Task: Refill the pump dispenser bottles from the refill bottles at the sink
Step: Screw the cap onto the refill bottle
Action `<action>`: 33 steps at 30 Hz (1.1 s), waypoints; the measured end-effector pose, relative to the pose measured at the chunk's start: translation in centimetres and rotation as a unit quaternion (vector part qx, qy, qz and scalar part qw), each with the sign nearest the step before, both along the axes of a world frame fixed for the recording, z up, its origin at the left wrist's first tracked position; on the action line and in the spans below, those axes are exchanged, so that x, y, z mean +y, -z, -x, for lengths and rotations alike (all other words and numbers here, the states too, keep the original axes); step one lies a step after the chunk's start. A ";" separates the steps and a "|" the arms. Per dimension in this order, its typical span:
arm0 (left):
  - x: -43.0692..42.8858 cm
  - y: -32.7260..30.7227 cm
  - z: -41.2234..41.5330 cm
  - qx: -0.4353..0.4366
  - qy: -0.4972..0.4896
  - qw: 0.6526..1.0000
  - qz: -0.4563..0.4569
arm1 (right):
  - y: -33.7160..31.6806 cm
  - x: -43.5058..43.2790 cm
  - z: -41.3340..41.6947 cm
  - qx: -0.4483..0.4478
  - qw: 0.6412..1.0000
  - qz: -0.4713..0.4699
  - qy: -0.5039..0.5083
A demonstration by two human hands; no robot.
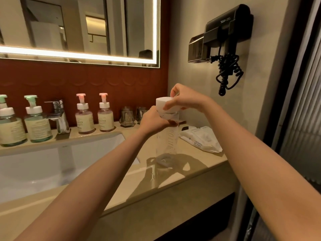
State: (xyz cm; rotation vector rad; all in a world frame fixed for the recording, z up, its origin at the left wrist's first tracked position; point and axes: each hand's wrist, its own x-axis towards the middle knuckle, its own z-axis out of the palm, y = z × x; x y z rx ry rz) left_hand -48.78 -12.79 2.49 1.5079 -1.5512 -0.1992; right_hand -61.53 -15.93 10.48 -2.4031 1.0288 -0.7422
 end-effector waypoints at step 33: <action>0.1 1.2 0.0 0.099 -0.064 0.993 -0.023 | -0.3 -0.5 -2.3 0.059 0.997 0.035 -0.027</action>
